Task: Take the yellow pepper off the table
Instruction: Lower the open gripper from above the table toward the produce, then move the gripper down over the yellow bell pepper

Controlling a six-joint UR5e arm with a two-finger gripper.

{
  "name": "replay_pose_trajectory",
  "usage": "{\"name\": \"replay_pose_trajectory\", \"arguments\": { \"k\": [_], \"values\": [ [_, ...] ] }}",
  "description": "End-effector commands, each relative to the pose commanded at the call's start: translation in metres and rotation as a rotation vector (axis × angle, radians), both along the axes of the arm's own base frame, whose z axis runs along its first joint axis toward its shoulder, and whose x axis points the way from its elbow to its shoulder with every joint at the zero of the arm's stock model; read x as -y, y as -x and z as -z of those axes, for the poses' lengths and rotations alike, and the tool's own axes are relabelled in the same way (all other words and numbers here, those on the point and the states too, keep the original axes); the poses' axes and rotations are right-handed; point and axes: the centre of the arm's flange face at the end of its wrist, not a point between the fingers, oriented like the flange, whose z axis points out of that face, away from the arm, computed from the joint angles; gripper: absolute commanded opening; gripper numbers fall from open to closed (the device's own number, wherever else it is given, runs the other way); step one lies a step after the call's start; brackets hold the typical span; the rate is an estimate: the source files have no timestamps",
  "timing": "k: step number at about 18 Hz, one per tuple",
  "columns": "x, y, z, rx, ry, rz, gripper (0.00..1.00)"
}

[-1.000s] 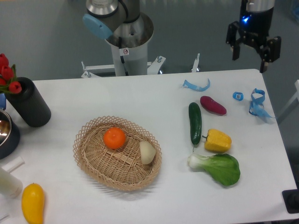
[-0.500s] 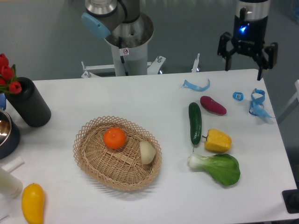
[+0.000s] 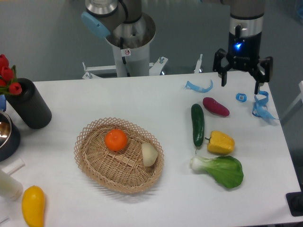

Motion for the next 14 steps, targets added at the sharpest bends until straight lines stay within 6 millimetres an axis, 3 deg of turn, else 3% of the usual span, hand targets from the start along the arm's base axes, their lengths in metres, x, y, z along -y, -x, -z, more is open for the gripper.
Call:
{"name": "replay_pose_trajectory", "arguments": {
  "k": [5, 8, 9, 14],
  "values": [
    [-0.041, 0.021, 0.025, -0.018, 0.071, 0.165, 1.00],
    [-0.063, 0.021, 0.038, -0.059, 0.173, 0.337, 1.00],
    [-0.065, 0.025, 0.046, -0.062, 0.196, 0.381, 1.00],
    [-0.075, 0.039, 0.049, -0.071, 0.287, 0.578, 1.00]
  ]
}}
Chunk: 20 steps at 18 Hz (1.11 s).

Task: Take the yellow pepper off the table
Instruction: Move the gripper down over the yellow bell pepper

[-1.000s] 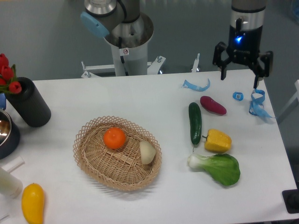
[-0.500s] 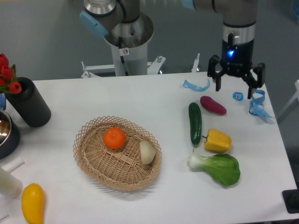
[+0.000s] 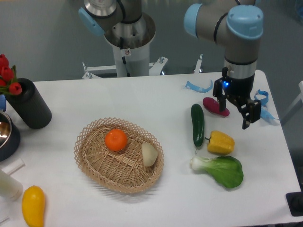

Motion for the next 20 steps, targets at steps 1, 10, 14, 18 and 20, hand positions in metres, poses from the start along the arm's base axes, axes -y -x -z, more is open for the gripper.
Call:
{"name": "replay_pose_trajectory", "arguments": {
  "k": [1, 10, 14, 18, 20],
  "values": [
    [-0.001, 0.003, 0.002, -0.002, 0.020, 0.047, 1.00],
    [-0.001, 0.022, 0.073, 0.129, 0.262, 0.282, 1.00],
    [-0.004, 0.023, 0.110, 0.186, 0.267, 0.279, 1.00],
    [-0.012, 0.022, 0.133, 0.213, 0.281, 0.291, 1.00],
    [-0.012, 0.022, 0.137, 0.218, 0.277, 0.290, 1.00]
  ]
}}
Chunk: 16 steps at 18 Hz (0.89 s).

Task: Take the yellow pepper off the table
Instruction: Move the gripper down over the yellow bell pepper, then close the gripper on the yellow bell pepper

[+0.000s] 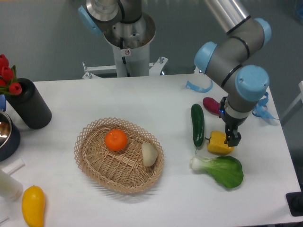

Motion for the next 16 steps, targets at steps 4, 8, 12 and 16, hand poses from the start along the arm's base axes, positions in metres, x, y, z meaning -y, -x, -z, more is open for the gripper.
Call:
{"name": "replay_pose_trajectory", "arguments": {
  "k": [4, 8, 12, 16],
  "values": [
    [-0.004, 0.001, 0.006, -0.003, -0.010, -0.014, 1.00],
    [-0.013, 0.001, 0.029, -0.046, -0.030, -0.016, 1.00],
    [-0.011, 0.002, 0.036, -0.047, -0.029, -0.014, 1.00],
    [-0.011, 0.002, 0.034, -0.052, -0.029, -0.015, 0.71]
  ]
}}
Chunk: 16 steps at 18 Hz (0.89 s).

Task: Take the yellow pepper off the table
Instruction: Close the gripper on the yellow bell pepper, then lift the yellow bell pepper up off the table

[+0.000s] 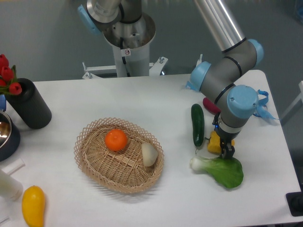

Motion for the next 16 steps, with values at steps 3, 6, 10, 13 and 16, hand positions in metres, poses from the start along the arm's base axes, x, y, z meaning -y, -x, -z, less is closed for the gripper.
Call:
{"name": "replay_pose_trajectory", "arguments": {
  "k": [3, 6, 10, 13, 16],
  "values": [
    [0.001, 0.002, -0.002, -0.005, 0.003, -0.002, 0.46],
    [0.001, 0.004, -0.008, -0.014, -0.003, -0.005, 0.39],
    [0.005, 0.005, -0.051, -0.048, -0.091, -0.064, 0.39],
    [0.010, 0.003, -0.100, -0.032, -0.278, -0.185, 0.39],
    [0.007, -0.003, -0.137, 0.006, -0.438, -0.339, 0.39]
  ]
}}
